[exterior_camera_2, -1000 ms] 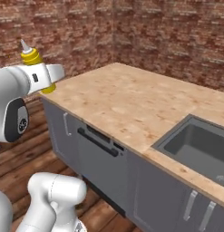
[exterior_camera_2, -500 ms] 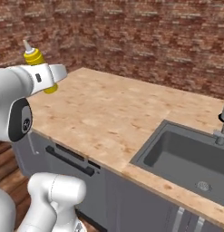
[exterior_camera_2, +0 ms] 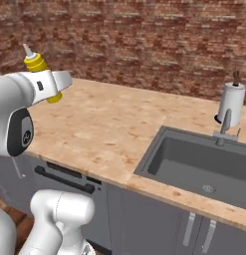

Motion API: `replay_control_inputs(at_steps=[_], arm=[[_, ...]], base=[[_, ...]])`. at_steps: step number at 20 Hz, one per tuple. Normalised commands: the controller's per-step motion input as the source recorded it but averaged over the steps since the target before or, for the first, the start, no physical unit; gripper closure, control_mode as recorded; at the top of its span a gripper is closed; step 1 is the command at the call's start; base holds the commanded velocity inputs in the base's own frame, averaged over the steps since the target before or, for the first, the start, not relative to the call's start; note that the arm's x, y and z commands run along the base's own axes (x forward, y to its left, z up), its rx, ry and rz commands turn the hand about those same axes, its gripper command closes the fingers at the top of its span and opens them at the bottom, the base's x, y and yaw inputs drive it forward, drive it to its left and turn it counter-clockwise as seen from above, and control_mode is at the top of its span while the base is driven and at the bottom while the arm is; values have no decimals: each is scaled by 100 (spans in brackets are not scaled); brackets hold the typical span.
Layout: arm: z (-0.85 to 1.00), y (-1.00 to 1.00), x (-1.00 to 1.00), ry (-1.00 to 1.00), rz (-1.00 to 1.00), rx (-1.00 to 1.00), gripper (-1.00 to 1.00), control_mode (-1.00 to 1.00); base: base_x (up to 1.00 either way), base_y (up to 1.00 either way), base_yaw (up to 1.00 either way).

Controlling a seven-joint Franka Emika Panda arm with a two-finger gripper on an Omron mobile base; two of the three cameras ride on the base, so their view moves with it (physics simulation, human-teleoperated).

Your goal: Move the mustard and shaker from the cabinet to the dining counter.

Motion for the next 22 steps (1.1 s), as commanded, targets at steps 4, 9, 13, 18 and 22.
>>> replay_control_inputs(at_steps=[4,9,13,18,22], arm=[[0,0,0,0,0,0,100,100],[0,0,0,0,0,0,100,100],[0,0,0,0,0,0,100,100],[0,0,0,0,0,0,100,100],[0,0,0,0,0,0,100,100]], base=[[27,28,-35],[39,45,-25],[47,44,-22],[48,26,-17],[49,19,-12]])
